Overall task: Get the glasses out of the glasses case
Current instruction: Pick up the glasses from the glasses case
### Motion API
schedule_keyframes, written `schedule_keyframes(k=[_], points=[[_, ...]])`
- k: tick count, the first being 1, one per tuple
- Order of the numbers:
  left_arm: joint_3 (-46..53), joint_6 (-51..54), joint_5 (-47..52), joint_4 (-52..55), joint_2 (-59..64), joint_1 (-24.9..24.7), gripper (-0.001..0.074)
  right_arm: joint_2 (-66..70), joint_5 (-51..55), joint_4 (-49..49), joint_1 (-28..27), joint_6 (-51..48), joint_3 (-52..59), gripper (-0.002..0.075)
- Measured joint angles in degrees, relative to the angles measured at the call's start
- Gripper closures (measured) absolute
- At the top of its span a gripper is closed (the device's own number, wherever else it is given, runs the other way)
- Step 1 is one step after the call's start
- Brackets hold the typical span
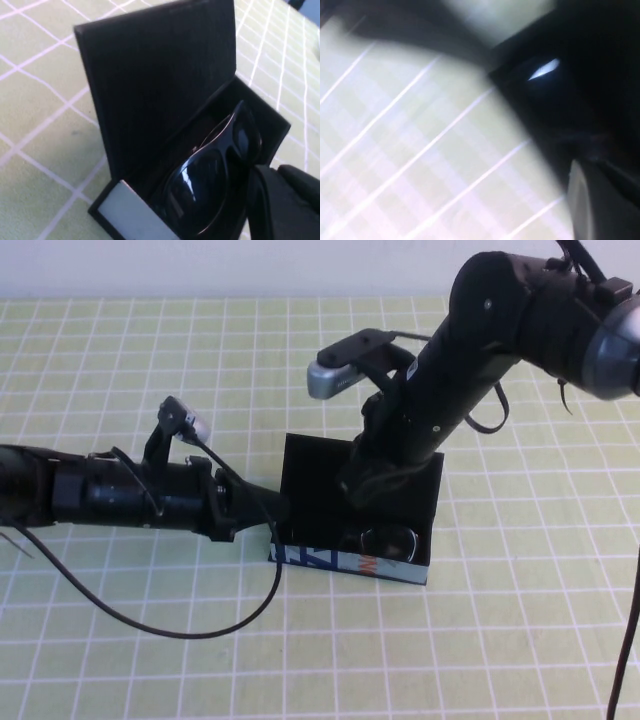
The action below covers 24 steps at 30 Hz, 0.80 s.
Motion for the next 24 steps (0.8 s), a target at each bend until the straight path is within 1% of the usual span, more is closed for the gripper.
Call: schedule_keyframes(k=[2,3,5,7,11,16,18,21,24], points=[[0.0,-2.2,-0.1,0.0,-0.5,0.0,0.0739,0.0,4.5,3.2,0.1,-8.3,0.0,0.0743],[0.0,-3.1,-0.2,-0.2,-0.6,0.0,0.0739,0.0,5.3,3.7,0.4,-10.8,0.0,0.0741],[0.0,-5.0,-0.8,-0.7,-0.6,0.3,0.0739,0.0,6.1,3.5,1.2,-14.7,0.0,0.0729],[0.0,-6.7,-2.3,-1.3,-0.6,1.0,0.0739,0.0,6.5,2.6,2.4,-16.5,0.0,0.0704],[0.0,-9.3,-5.6,-1.9,-0.6,2.6,0.0739,0.3,6.6,1.1,5.0,-16.6,0.0,0.0635],[0.0,-10.2,-6.4,-1.9,-0.6,4.5,0.0739,-2.1,6.6,-3.7,9.3,-12.8,3.5,0.0622],[0.0,-10.3,-6.4,-1.9,-0.6,4.8,0.0739,-4.3,6.7,-4.8,9.9,-12.6,6.3,0.0621],[0.0,-10.3,-6.4,-1.9,-0.6,4.9,0.0739,-7.2,2.3,-6.6,9.9,-14.1,9.2,0.0619],[0.0,-10.4,-6.4,-1.9,-0.6,4.9,0.0739,-7.0,-3.3,-10.1,9.9,-16.2,9.8,0.0608]])
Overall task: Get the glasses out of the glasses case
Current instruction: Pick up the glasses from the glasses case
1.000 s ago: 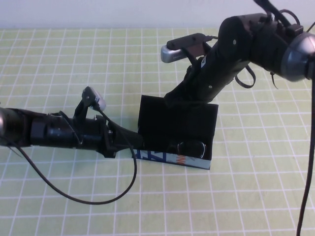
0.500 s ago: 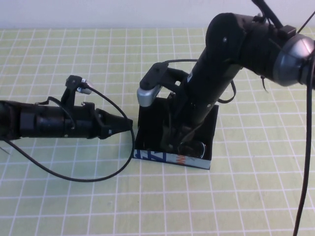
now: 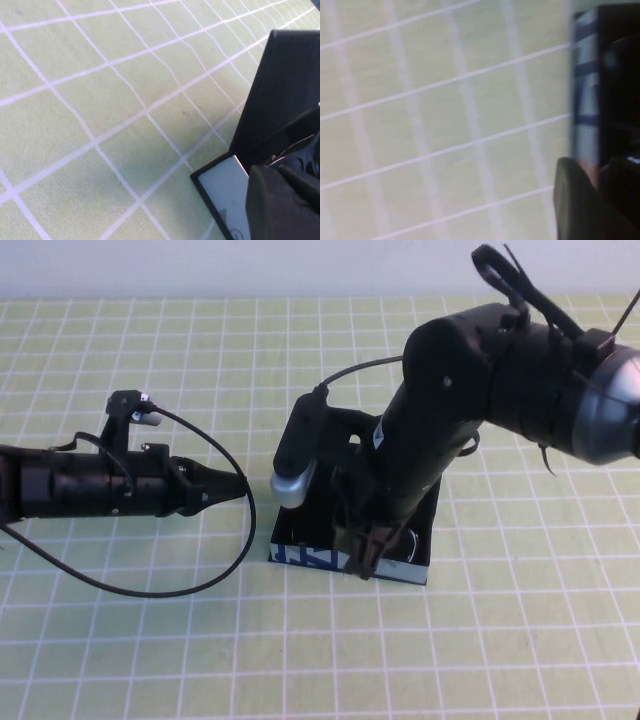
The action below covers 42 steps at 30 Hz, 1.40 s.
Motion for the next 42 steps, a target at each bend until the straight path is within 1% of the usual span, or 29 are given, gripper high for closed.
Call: schedule_keyframes(k=[3,8,11,28,42], points=[[0.0,-0.1,0.0,0.0,0.0,0.1,0.0739,1.7,-5.1,-3.5,-0.1,-1.2,0.1,0.0554],[0.0,-0.1,0.0,0.0,0.0,0.1,0.0739,5.5,-10.1,-6.8,-0.7,-1.8,0.1,0.0386],[0.0,-0.1,0.0,0.0,0.0,0.1,0.0739,6.7,-10.7,-8.1,-1.1,-2.3,0.1,0.0344],[0.0,-0.1,0.0,0.0,0.0,0.1,0.0739,8.5,-14.8,-9.1,-2.4,-6.1,0.1,0.0335],[0.0,-0.1,0.0,0.2,0.0,0.1,0.0739,10.4,-16.1,-8.4,-3.3,-6.2,0.1,0.0335]])
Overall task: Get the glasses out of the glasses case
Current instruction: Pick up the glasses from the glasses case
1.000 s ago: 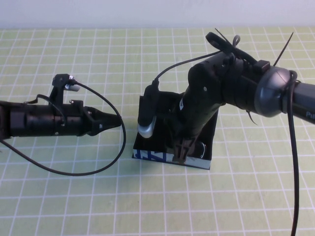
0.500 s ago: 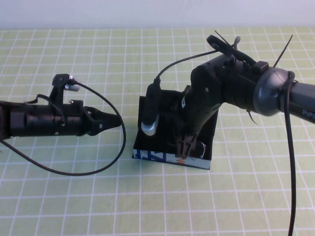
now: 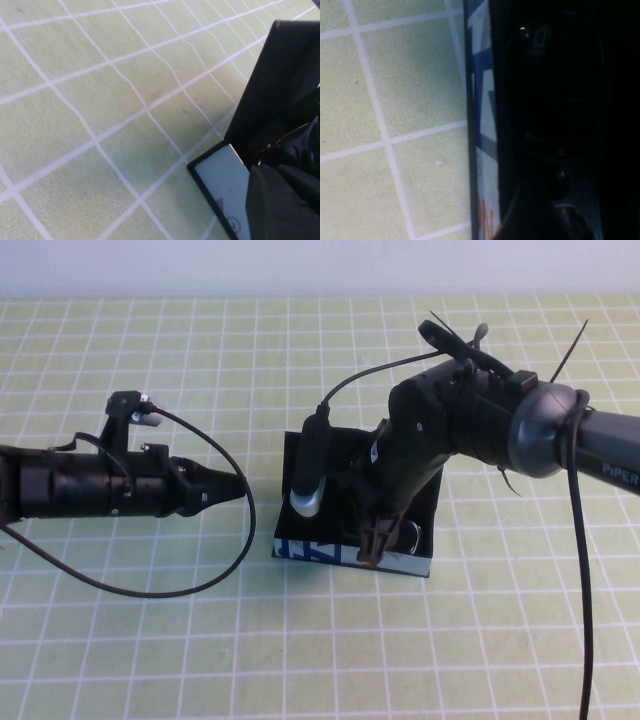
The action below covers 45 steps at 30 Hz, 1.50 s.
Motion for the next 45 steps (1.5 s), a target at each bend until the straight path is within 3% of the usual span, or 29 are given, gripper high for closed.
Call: schedule_keyframes(k=[42,45], points=[[0.0,0.0,0.0,0.4,0.0,0.0,0.0739,2.1,2.2,2.7,-0.3,-3.2,0.0,0.0370],[0.0,0.0,0.0,0.4,0.0,0.0,0.0739,2.1,2.2,2.6,-0.3,-3.2,0.0,0.0403]])
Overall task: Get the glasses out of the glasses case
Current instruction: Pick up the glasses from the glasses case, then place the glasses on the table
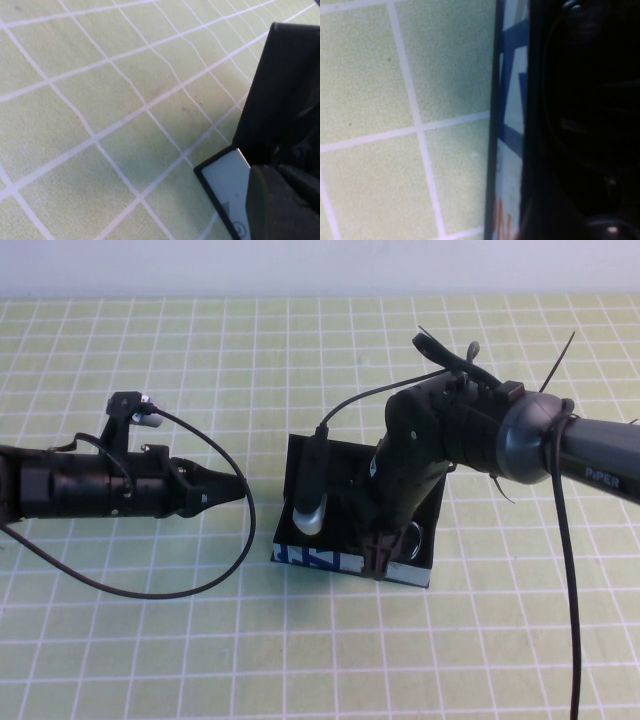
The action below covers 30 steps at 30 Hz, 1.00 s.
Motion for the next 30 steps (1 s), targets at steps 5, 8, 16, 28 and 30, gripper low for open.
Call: schedule_keyframes(k=[5,8,16,28,30], points=[[0.0,0.0,0.0,0.0,0.0,0.0,0.0739,0.1,-0.4,-0.1,0.0,0.0,0.0,0.0582],[0.0,0.0,0.0,0.0,0.0,0.0,0.0739,-0.6,0.0,0.1,0.0,0.1,-0.3,0.0664],[0.0,0.0,0.5,0.0,0.0,0.0,0.0739,-2.7,6.0,-0.7,0.0,5.3,-5.4,0.0666],[0.0,-2.4,1.5,0.3,-6.9,0.0,0.0739,-16.1,17.2,-2.6,-2.6,27.4,-7.2,0.0666],[0.0,-3.3,1.5,0.5,-8.9,0.0,0.0739,-19.0,17.9,-3.4,-4.7,32.9,-5.2,0.0667]])
